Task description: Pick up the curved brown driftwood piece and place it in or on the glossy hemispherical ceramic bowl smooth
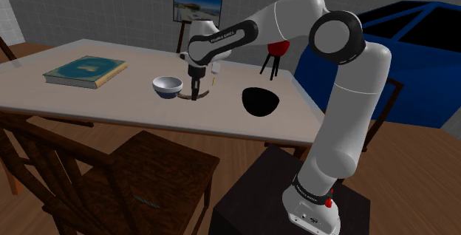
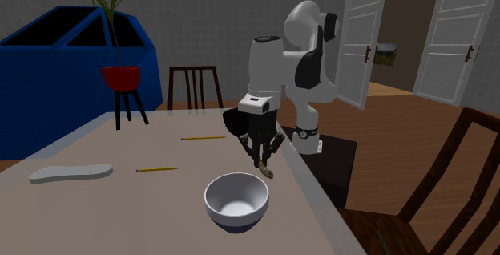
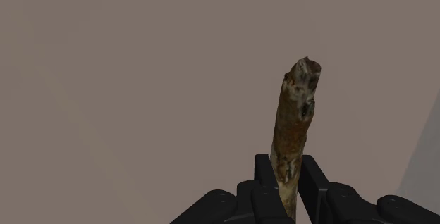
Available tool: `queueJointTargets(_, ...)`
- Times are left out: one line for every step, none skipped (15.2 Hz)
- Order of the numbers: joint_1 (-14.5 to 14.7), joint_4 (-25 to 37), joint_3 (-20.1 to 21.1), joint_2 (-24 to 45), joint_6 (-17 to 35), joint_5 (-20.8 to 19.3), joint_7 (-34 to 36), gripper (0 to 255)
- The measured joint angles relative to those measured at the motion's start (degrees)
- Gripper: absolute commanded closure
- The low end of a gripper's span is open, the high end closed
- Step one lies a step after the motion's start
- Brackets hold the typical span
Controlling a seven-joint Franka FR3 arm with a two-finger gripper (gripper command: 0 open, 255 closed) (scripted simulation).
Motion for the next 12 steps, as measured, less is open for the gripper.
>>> queueJointTargets(-0.01, 0.15, -0.02, -0.44, -0.60, -0.03, -0.02, 255)
queueJointTargets(-0.03, 0.83, -0.04, -0.64, -1.46, -0.04, -0.06, 255)
queueJointTargets(-0.02, 1.36, -0.03, -0.81, -2.16, -0.04, -0.05, 255)
queueJointTargets(-0.03, 1.59, -0.05, -1.21, -2.81, -0.08, -0.08, 255)
queueJointTargets(0.03, 2.23, -0.01, -1.36, -3.59, -0.10, 0.05, 255)
queueJointTargets(0.03, 2.67, -0.01, -1.76, -4.43, -0.13, 0.04, 255)
queueJointTargets(0.02, 3.10, -0.03, -2.09, -5.18, -0.16, 0.01, 255)
queueJointTargets(0.04, 3.48, -0.02, -2.35, -5.82, -0.18, 0.06, 255)
queueJointTargets(0.01, 4.36, -0.04, -2.31, -6.66, -0.16, 0.00, 255)
queueJointTargets(0.01, 4.80, -0.04, -2.56, -7.36, -0.18, 0.00, 255)
queueJointTargets(-0.03, 5.41, -0.08, -2.66, -8.06, -0.17, -0.08, 255)
queueJointTargets(-0.02, 5.77, -0.07, -3.01, -8.78, -0.21, -0.05, 255)
